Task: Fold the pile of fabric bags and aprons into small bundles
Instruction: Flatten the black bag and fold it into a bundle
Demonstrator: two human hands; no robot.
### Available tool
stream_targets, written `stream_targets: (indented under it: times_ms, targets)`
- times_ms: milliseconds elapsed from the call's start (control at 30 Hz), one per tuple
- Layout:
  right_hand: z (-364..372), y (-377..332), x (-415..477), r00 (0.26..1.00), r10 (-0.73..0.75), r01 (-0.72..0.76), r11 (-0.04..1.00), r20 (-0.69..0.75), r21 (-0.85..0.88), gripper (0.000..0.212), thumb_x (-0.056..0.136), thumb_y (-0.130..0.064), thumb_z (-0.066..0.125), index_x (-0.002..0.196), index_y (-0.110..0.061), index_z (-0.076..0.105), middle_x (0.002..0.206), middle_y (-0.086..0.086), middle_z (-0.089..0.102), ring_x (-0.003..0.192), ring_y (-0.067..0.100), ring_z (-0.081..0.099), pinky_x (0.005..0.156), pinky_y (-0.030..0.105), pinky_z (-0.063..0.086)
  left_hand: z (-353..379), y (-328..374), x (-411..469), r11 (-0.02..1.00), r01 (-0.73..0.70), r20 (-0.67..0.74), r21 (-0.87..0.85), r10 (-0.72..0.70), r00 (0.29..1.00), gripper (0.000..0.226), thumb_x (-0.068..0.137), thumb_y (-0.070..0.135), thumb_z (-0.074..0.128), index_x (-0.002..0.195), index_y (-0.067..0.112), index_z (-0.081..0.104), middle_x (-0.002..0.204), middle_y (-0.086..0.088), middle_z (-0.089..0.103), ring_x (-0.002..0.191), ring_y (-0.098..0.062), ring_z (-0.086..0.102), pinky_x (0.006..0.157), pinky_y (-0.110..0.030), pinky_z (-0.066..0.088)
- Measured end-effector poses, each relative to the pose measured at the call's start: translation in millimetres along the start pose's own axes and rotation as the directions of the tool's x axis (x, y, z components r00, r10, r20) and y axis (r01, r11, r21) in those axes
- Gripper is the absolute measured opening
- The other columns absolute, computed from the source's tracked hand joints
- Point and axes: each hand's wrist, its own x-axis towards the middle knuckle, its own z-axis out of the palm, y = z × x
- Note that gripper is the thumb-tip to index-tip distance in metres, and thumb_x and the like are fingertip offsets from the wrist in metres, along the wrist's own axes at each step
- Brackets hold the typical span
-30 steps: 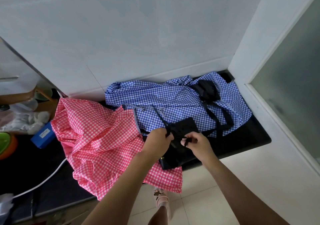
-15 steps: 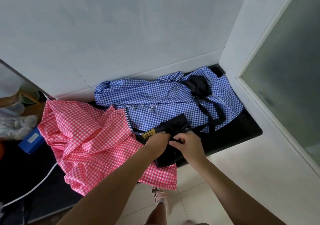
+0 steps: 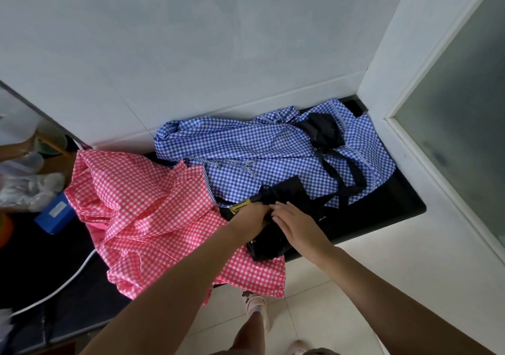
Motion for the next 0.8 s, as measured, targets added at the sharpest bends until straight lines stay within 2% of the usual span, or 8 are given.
stream_targets:
  times_ms: [100,200,300,400,500,567,700,800]
  targets:
    - [10,3,-12,0.99,0.142,-0.14,0.985,-0.015,0.103,0.049,0.099,-0.042,0.035,0.107,-0.008,0.068,0.105,0.006,0.07,0.102,0.018,0.065,0.093,0.01,0.041,3,-7,-2,0.986,0.062,-0.117,-0.156,-0.081,0.99,0.026,0.088,0.008,0.061,0.114,0.008,0.06,0.104,-0.008,0.067,0.098,-0.021,0.062,0.082,-0.025,0.046]
    - [19,3,-14,0.976,0.179,-0.158,0.975,-0.125,0.158,0.016,0.089,-0.011,0.063,0.099,-0.004,0.074,0.103,0.009,0.073,0.101,0.014,0.065,0.097,-0.002,0.028,12,-9,-5,0.972,0.034,-0.23,-0.23,-0.088,0.969,0.04,0.083,0.005,0.066,0.12,0.01,0.049,0.106,-0.005,0.058,0.088,-0.014,0.058,0.077,-0.02,0.047]
    - [20,2,-11,0.975,0.156,-0.127,0.976,-0.16,0.176,0.013,0.083,-0.002,0.067,0.093,-0.004,0.075,0.095,0.007,0.074,0.094,0.002,0.061,0.09,-0.005,0.032,21,-12,-8,0.987,-0.122,-0.355,-0.105,0.077,0.932,0.056,0.08,0.0,0.066,0.131,0.015,0.05,0.129,-0.003,0.044,0.11,-0.012,0.046,0.097,-0.019,0.039]
    - [18,6,-8,0.971,0.194,-0.165,0.966,-0.136,0.2,0.009,0.084,-0.003,0.068,0.089,-0.004,0.076,0.088,0.005,0.072,0.083,0.004,0.064,0.08,-0.001,0.039,28,-14,-7,0.954,-0.291,-0.348,0.075,0.298,0.889,0.037,0.075,-0.005,0.063,0.11,0.006,0.068,0.114,-0.009,0.063,0.108,-0.027,0.056,0.095,-0.038,0.05]
    - [16,7,-7,0.954,0.258,-0.218,0.946,-0.154,0.239,0.009,0.084,-0.002,0.067,0.085,-0.006,0.075,0.083,0.002,0.07,0.077,0.005,0.062,0.075,0.004,0.042,32,-7,-16,0.963,-0.268,-0.308,0.005,0.256,0.916,0.033,0.081,0.0,0.057,0.112,0.003,0.067,0.112,-0.011,0.065,0.109,-0.027,0.058,0.098,-0.033,0.048]
    - [16,5,-6,0.949,0.266,-0.215,0.94,-0.172,0.265,0.009,0.085,-0.002,0.066,0.085,-0.007,0.073,0.082,0.001,0.069,0.075,0.002,0.06,0.074,0.005,0.043,32,-5,-23,0.973,-0.23,-0.254,-0.018,0.218,0.943,0.045,0.089,0.015,0.054,0.134,0.007,0.052,0.135,-0.008,0.052,0.128,-0.02,0.044,0.107,-0.02,0.03]
    - [18,6,-6,0.936,0.28,-0.223,0.941,-0.215,0.255,0.01,0.082,0.001,0.067,0.081,-0.008,0.069,0.08,-0.003,0.064,0.074,0.002,0.058,0.072,0.007,0.043,38,-5,-39,0.973,-0.193,0.008,0.13,0.193,0.981,0.094,0.088,0.056,0.053,0.153,0.011,0.001,0.157,0.01,0.004,0.145,-0.009,-0.001,0.115,-0.023,0.002]
    - [18,10,-6,0.942,0.256,-0.215,0.957,-0.216,0.197,0.011,0.08,0.003,0.068,0.083,-0.008,0.069,0.083,0.0,0.065,0.077,0.008,0.062,0.073,0.004,0.041,45,-3,-42,0.972,-0.166,0.019,0.166,0.165,0.986,0.09,0.092,0.048,0.051,0.152,0.011,-0.006,0.16,0.005,-0.005,0.147,-0.012,-0.008,0.114,-0.023,-0.003]
